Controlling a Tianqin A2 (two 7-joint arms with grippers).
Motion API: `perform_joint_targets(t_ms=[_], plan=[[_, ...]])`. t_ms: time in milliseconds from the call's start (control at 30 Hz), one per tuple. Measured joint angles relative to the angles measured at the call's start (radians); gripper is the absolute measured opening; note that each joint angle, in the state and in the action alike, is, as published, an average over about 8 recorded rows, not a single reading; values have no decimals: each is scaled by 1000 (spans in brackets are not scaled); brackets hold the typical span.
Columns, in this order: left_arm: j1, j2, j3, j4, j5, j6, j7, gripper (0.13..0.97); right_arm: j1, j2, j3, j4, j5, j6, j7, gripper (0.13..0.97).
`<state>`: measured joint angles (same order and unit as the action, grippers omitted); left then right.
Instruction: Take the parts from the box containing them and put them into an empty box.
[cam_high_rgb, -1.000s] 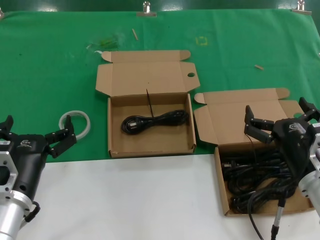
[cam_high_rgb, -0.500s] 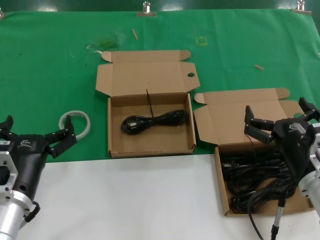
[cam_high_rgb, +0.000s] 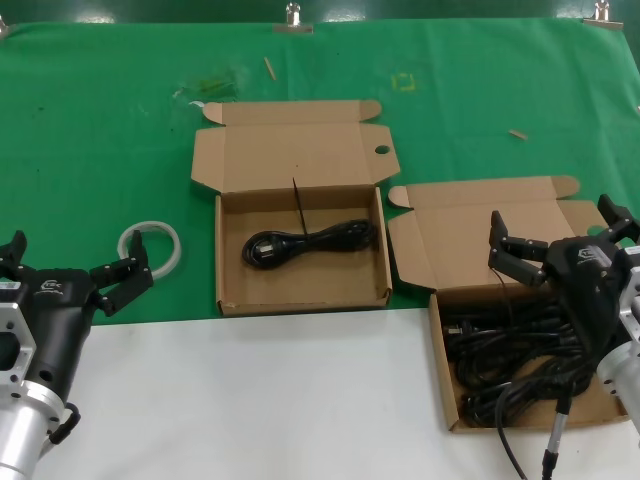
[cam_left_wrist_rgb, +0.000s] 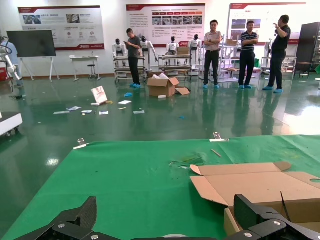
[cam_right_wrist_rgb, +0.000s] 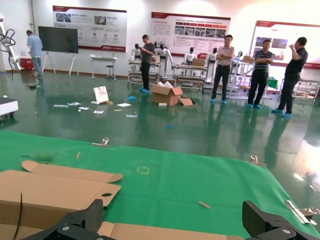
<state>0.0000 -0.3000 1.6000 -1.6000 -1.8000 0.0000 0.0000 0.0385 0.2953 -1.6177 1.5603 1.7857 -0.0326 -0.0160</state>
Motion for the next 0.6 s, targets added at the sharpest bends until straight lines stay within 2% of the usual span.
perform_joint_targets(t_ms=[600], plan=[[0,0,0,0,0,0,0,966,0,0,0,0,0,0,0,966]])
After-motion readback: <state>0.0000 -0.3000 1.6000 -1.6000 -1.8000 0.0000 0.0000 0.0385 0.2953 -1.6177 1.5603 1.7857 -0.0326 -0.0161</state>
